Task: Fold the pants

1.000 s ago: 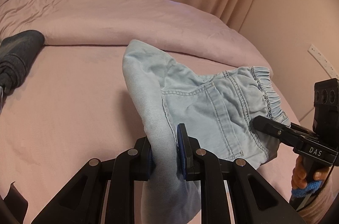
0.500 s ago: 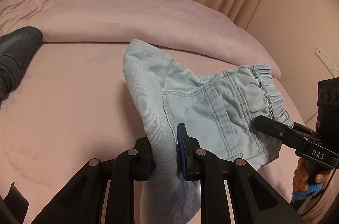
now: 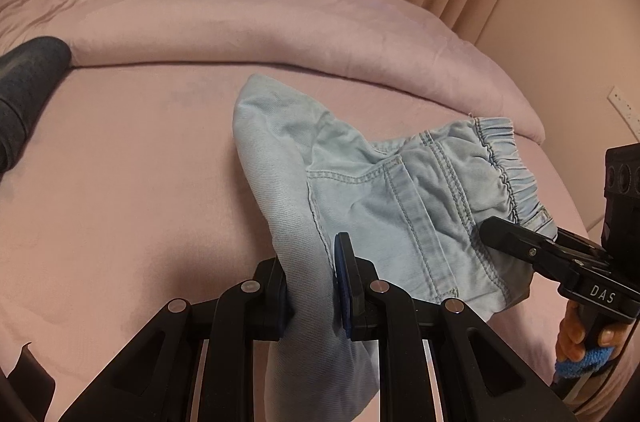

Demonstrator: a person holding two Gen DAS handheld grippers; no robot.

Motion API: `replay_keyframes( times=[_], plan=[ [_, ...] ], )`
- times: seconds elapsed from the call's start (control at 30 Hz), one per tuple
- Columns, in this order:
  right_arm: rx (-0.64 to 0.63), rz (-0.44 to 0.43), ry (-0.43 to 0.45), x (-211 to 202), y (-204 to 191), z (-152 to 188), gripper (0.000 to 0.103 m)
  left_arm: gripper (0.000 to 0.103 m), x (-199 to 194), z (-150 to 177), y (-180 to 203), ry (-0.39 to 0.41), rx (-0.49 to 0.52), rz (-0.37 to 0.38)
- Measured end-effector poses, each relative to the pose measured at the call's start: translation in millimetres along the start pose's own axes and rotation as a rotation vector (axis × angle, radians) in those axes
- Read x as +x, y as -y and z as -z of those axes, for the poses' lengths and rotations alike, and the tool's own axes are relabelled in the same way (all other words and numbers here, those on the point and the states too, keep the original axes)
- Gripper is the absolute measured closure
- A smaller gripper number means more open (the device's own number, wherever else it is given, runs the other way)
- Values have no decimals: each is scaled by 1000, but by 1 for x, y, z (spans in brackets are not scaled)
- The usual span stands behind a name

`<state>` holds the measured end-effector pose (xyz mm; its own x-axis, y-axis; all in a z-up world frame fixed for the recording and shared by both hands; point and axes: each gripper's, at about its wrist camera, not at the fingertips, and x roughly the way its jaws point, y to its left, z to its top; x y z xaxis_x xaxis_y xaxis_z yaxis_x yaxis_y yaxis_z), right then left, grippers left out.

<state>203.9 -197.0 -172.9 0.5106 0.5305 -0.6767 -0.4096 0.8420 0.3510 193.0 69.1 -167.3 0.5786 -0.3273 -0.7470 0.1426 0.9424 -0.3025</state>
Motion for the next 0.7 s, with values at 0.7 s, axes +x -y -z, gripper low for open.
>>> replay_keyframes(
  times=[0.7],
  plan=[
    [69,32,-91,31,21,3,68,86,25,-1,-11,-69,-7,-56]
  ],
)
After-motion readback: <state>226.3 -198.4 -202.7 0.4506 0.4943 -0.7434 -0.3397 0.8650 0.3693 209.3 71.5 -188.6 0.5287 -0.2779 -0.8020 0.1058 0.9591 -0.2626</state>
